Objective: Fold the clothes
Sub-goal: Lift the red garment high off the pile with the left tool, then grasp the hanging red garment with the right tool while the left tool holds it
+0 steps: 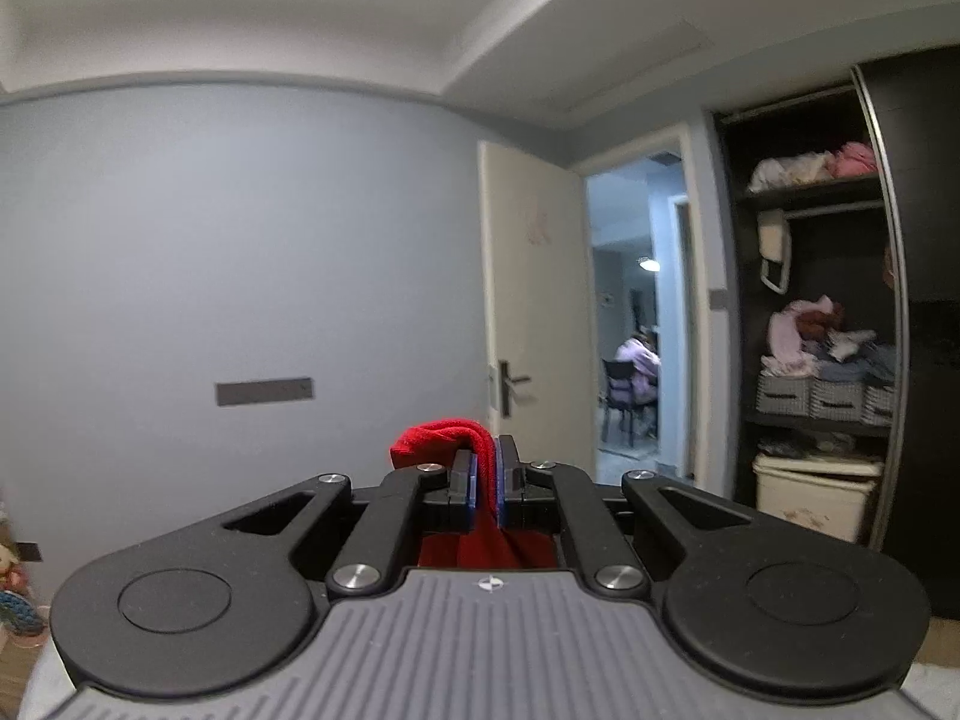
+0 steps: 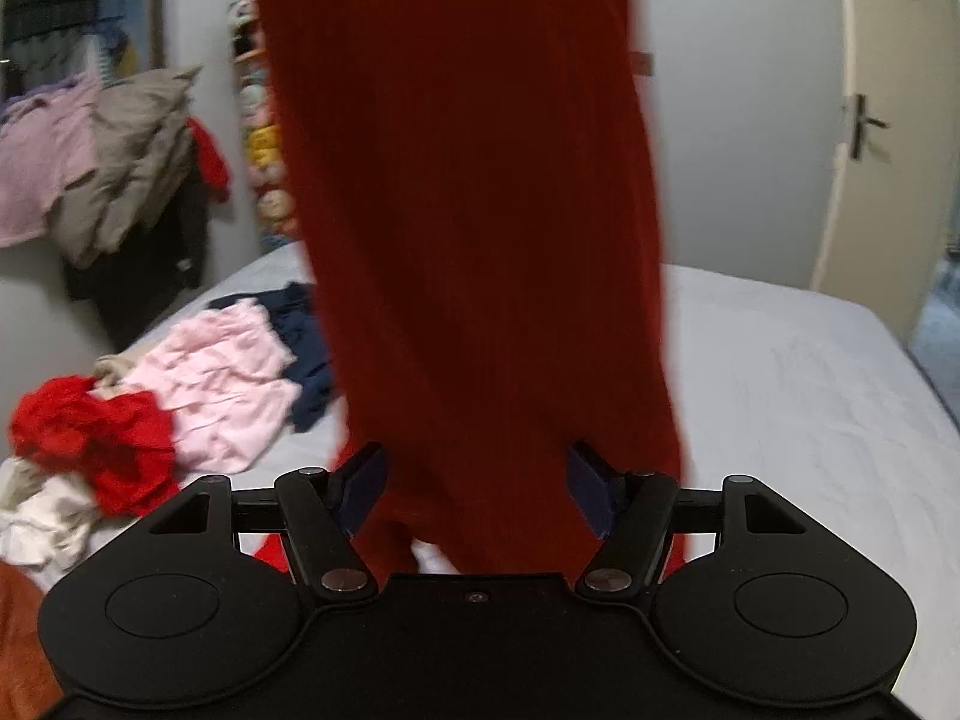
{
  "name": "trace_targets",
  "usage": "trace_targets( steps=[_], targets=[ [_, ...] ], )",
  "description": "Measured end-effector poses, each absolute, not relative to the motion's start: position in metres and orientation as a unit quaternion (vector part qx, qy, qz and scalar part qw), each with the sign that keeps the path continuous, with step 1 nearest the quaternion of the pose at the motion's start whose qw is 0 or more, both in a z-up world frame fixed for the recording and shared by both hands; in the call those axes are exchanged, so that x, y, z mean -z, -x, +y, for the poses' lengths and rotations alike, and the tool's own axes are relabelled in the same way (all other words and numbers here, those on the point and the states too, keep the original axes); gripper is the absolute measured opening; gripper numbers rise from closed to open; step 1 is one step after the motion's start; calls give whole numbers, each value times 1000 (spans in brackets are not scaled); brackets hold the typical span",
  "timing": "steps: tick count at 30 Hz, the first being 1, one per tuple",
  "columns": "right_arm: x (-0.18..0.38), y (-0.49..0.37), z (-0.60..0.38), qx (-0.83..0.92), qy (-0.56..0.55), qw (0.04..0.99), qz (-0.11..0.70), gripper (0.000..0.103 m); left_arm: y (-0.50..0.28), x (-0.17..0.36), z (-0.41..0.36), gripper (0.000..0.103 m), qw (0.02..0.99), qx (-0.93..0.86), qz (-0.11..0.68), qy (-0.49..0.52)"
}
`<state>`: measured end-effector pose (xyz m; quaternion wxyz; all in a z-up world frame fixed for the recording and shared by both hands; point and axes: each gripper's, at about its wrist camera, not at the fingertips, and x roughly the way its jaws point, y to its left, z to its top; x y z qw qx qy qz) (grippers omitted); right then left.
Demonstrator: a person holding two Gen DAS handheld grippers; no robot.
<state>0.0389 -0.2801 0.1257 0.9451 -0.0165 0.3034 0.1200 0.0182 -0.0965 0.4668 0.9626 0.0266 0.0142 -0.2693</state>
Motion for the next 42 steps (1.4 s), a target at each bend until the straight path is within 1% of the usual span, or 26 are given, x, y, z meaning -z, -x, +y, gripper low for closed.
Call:
trace_targets(
  steps=[1,2,4,6,8,9,10,12,15,17,20,25,27,30,33,34,39,41,42],
  targets=[
    [-125,-39,-284,-121,7,944,306,14,-18,-470,-91,5,966,256,9,-25],
    [-124,-40,-288,-123,-2,943,308,8,-18,-471,-86,5,968,248,8,-24],
    [-125,-40,-292,-121,-6,943,309,7,-20,-471,-77,5,972,232,10,-21],
    [-129,-36,-289,-120,17,944,306,7,-22,-470,-73,5,975,219,12,-21],
    [-134,-31,-283,-129,38,943,305,7,-29,-461,-63,5,980,196,13,-24],
    [-135,-26,-281,-135,50,942,304,16,-33,-455,-58,5,982,189,19,-23],
    [-135,-25,-279,-141,56,940,305,32,-34,-453,-56,5,982,187,22,-21],
    [-126,-19,-273,-166,73,931,318,50,-45,-435,-46,5,983,177,48,-17],
    [-107,-14,-266,-188,77,919,339,50,-62,-403,-31,5,983,161,90,-20],
    [-82,-11,-266,-195,84,907,363,50,-71,-379,-19,5,982,149,114,-26],
    [-53,-19,-271,-198,69,892,402,50,-87,-332,10,5,979,124,161,-18],
    [-1,-50,-288,-195,31,861,469,50,-107,-268,50,5,974,71,215,-6],
    [20,-66,-298,-188,-1,849,494,50,-111,-254,64,5,972,59,228,2],
    [44,-86,-311,-180,-46,834,519,50,-120,-217,100,5,966,33,255,20],
    [67,-101,-313,-188,-59,822,535,50,-123,-192,131,5,960,20,278,31],
    [73,-105,-313,-199,-58,817,538,50,-123,-192,138,5,959,17,282,32],
    [86,-120,-309,-245,-28,803,543,50,-128,-166,169,5,948,-12,313,48],
    [90,-128,-302,-260,-16,796,547,49,-128,-160,181,5,945,-21,321,54],
    [92,-132,-299,-267,-11,792,548,43,-128,-156,185,5,944,-25,323,56]
  ],
)
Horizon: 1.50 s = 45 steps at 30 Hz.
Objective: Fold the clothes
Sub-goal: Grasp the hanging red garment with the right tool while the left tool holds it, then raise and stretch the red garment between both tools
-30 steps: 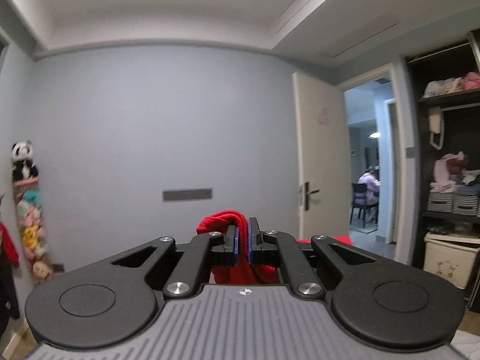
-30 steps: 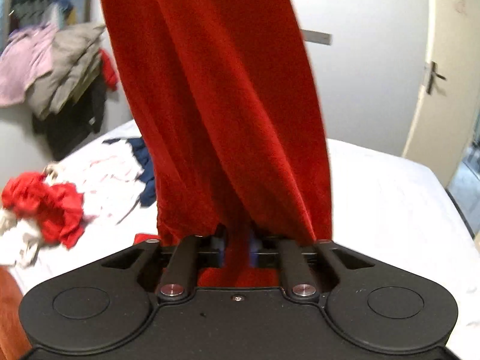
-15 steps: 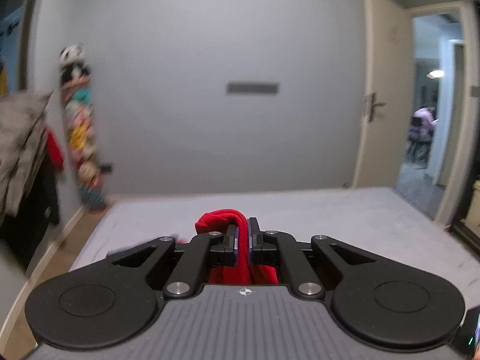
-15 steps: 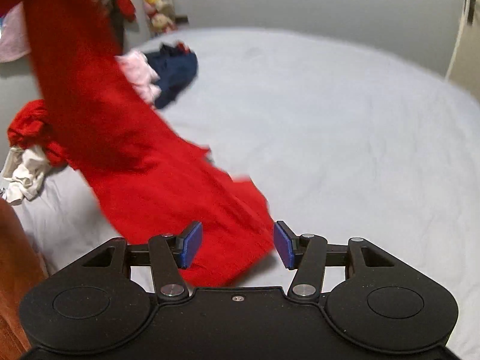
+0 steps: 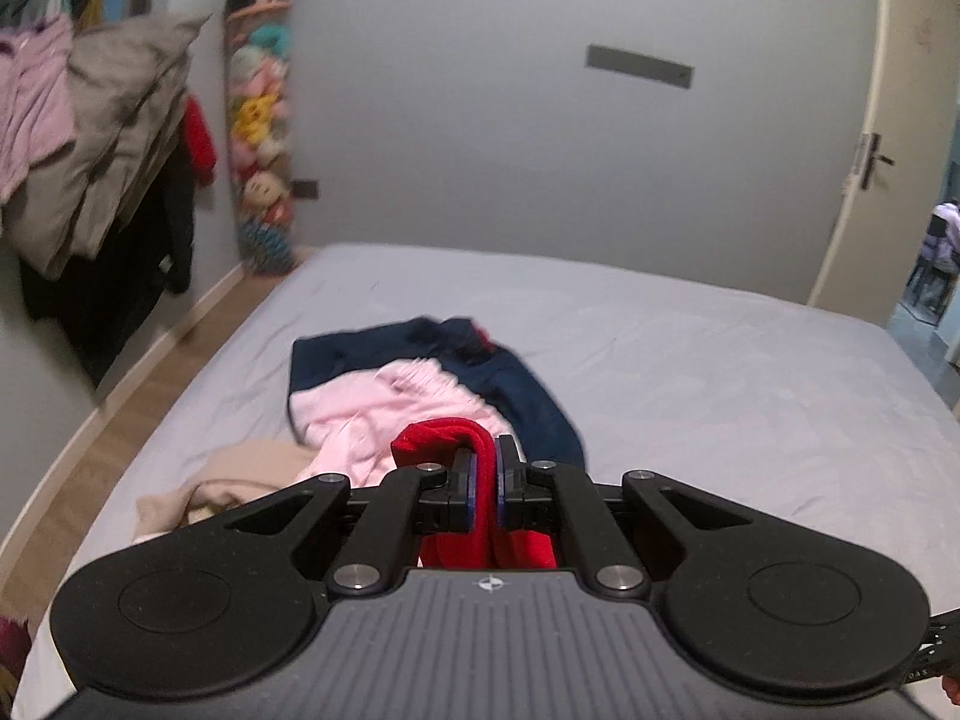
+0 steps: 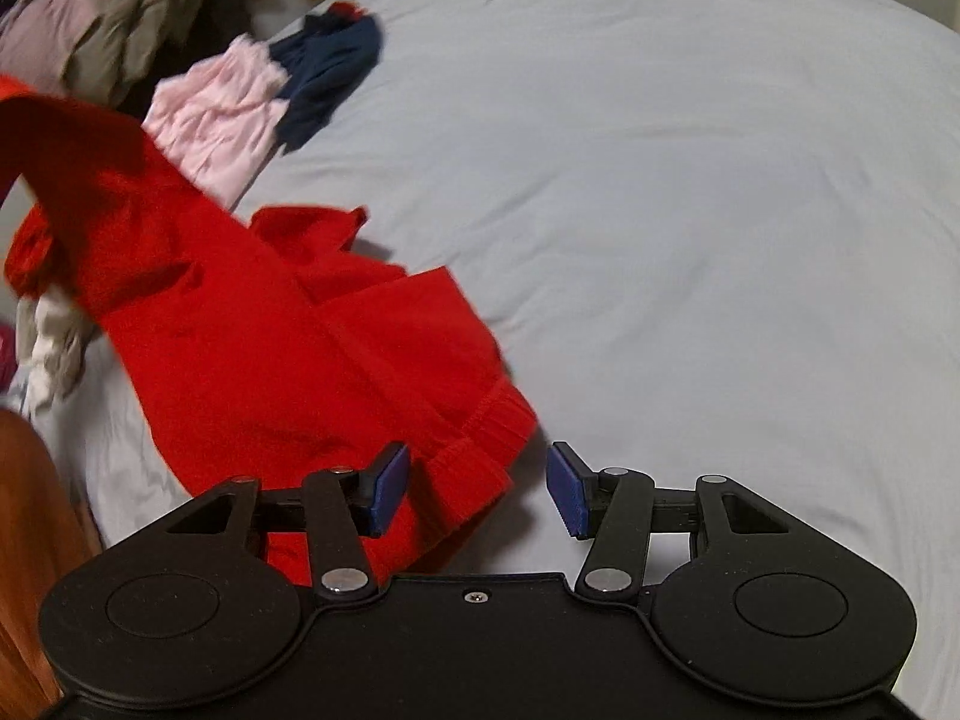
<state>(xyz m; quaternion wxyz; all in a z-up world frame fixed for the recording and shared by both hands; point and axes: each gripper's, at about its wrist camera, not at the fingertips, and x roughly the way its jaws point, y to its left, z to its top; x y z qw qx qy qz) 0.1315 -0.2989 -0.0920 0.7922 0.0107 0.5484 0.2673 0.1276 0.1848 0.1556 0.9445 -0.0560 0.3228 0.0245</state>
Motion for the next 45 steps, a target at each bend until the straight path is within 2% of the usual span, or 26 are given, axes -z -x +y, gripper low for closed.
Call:
trace_targets(
  steps=[1,6,12,18,26,35,45],
  targets=[
    [94,-135,-296,-274,-5,789,550,36,-129,-152,190,5,943,-30,327,60],
    [92,-130,-296,-295,1,782,549,28,-128,-141,205,5,937,-47,340,70],
    [83,-113,-289,-324,41,778,536,7,-125,-137,216,5,934,-58,346,76],
    [46,-95,-287,-298,87,816,488,6,-111,-147,232,5,935,-70,337,87],
    [-32,-78,-300,-215,99,880,412,6,-92,-169,239,5,942,-65,316,89],
    [-171,-47,-341,-80,107,949,286,5,-66,-218,211,5,961,-10,264,81],
    [-308,5,-383,22,137,973,186,5,-45,-285,171,5,976,69,187,89]
  ],
)
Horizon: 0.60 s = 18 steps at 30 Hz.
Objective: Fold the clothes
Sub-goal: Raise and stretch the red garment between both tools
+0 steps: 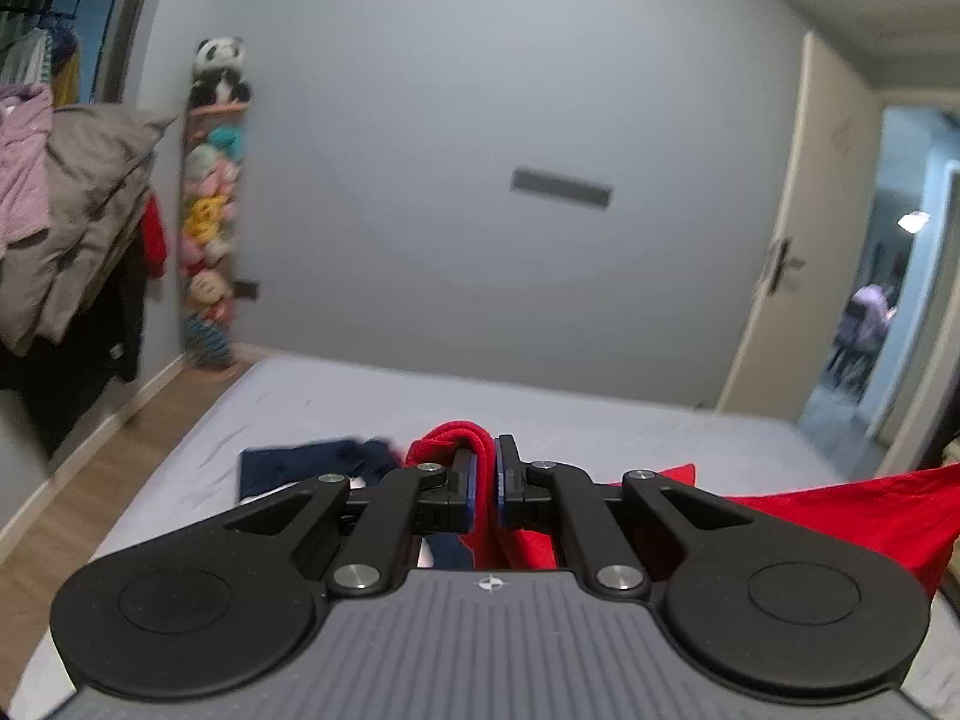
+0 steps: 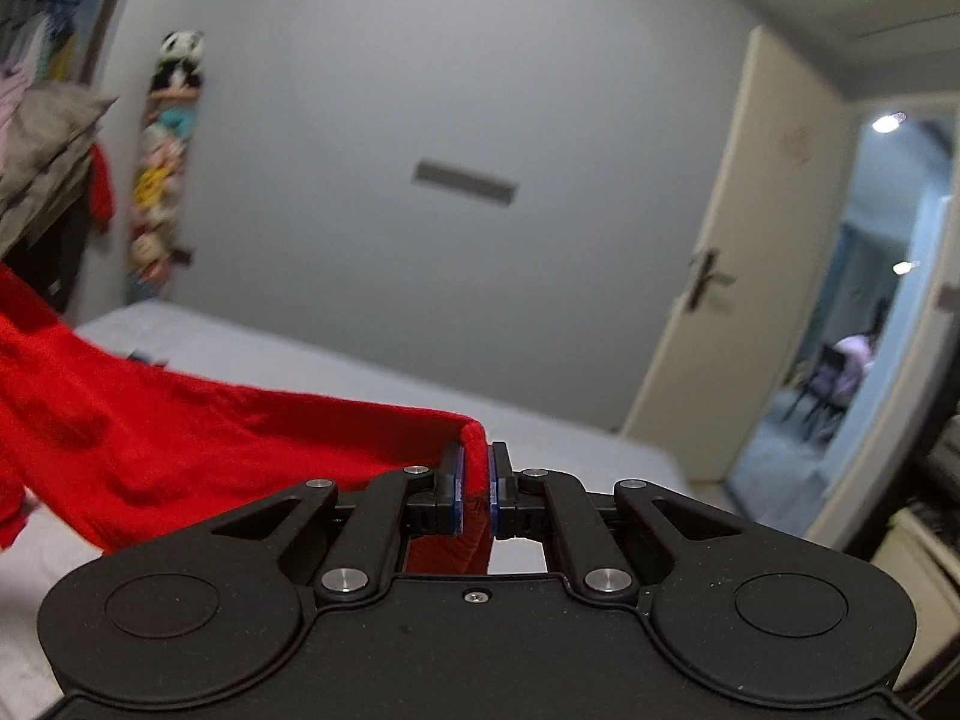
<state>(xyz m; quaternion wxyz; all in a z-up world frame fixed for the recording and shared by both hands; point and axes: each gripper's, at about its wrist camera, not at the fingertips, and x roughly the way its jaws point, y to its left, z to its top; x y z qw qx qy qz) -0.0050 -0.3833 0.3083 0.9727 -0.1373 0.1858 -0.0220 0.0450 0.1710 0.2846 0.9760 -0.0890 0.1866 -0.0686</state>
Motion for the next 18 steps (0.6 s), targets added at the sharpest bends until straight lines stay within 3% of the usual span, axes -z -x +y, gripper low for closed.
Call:
trace_targets(
  steps=[10,14,18],
  targets=[
    [-386,67,-422,125,158,969,140,5,-47,-301,151,5,971,139,156,118],
    [-376,69,-440,143,163,962,167,5,-66,-280,143,5,961,160,182,130],
    [-331,46,-464,152,148,955,208,5,-98,-239,130,5,948,178,222,146]
  ],
)
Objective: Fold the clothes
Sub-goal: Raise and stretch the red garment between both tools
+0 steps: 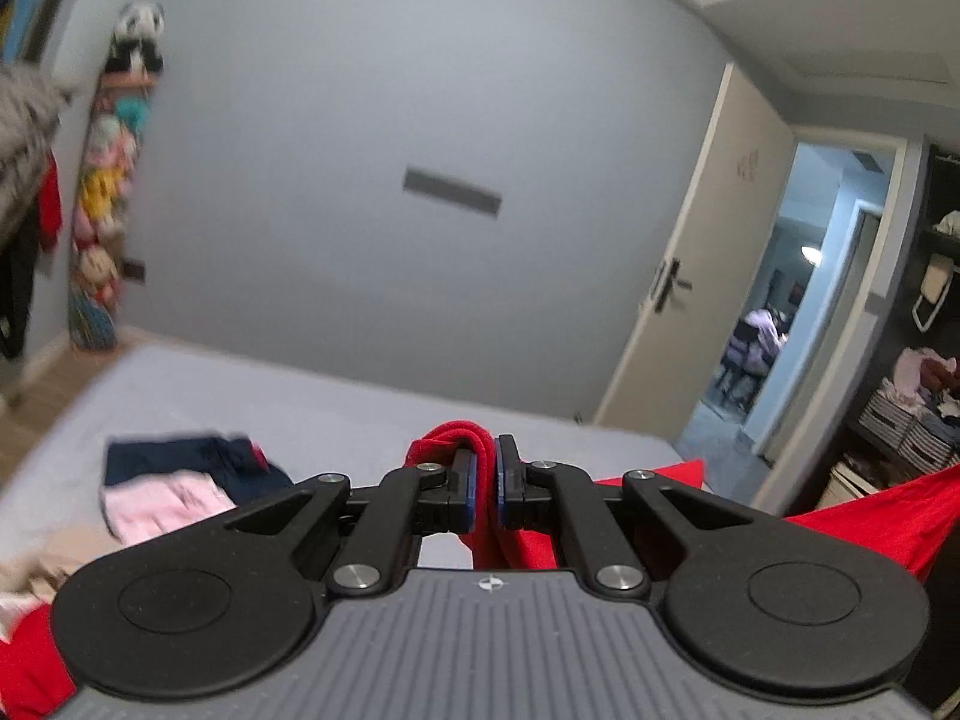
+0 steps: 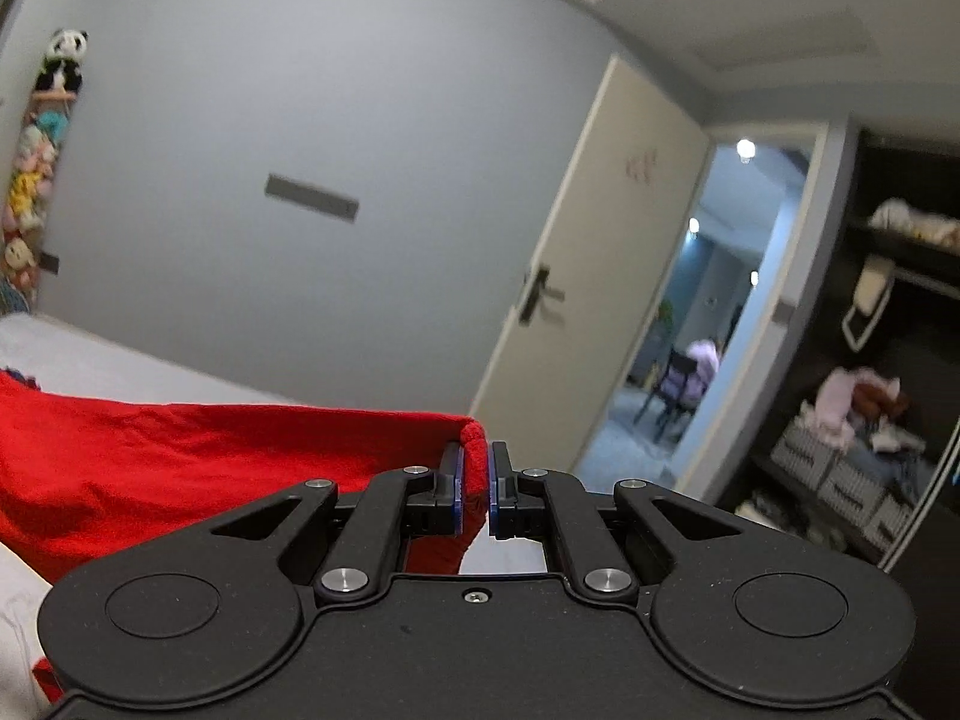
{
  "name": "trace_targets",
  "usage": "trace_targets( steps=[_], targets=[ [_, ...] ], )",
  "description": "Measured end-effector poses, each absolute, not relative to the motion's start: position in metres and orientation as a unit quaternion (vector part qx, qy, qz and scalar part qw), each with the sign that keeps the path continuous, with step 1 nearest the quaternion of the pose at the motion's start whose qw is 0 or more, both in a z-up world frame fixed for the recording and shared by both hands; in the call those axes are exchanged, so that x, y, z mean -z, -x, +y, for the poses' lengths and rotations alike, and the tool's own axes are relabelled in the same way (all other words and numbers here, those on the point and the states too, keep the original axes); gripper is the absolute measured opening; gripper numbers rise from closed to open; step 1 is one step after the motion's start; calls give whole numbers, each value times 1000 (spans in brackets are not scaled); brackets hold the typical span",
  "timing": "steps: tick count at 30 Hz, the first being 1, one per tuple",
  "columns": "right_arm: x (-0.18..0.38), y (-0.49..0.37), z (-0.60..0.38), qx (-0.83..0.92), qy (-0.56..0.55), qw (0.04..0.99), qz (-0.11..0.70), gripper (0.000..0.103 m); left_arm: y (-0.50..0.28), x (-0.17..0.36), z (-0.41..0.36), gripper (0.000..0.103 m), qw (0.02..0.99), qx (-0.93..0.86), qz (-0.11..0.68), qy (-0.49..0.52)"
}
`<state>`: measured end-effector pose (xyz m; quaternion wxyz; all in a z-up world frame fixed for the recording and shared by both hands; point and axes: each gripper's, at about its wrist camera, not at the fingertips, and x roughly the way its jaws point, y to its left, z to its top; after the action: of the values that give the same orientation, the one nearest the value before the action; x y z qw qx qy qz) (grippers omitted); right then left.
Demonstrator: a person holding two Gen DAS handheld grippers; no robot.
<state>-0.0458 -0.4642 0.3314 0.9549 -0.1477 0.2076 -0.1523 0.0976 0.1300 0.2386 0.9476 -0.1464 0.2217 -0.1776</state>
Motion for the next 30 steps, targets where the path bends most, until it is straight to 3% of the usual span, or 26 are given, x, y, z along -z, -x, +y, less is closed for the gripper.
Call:
trace_targets(
  steps=[18,30],
  targets=[
    [-68,-184,-564,201,94,898,380,5,-325,30,43,5,870,151,422,206],
    [74,-327,-572,203,90,862,456,6,-404,119,1,5,858,76,473,186]
  ],
)
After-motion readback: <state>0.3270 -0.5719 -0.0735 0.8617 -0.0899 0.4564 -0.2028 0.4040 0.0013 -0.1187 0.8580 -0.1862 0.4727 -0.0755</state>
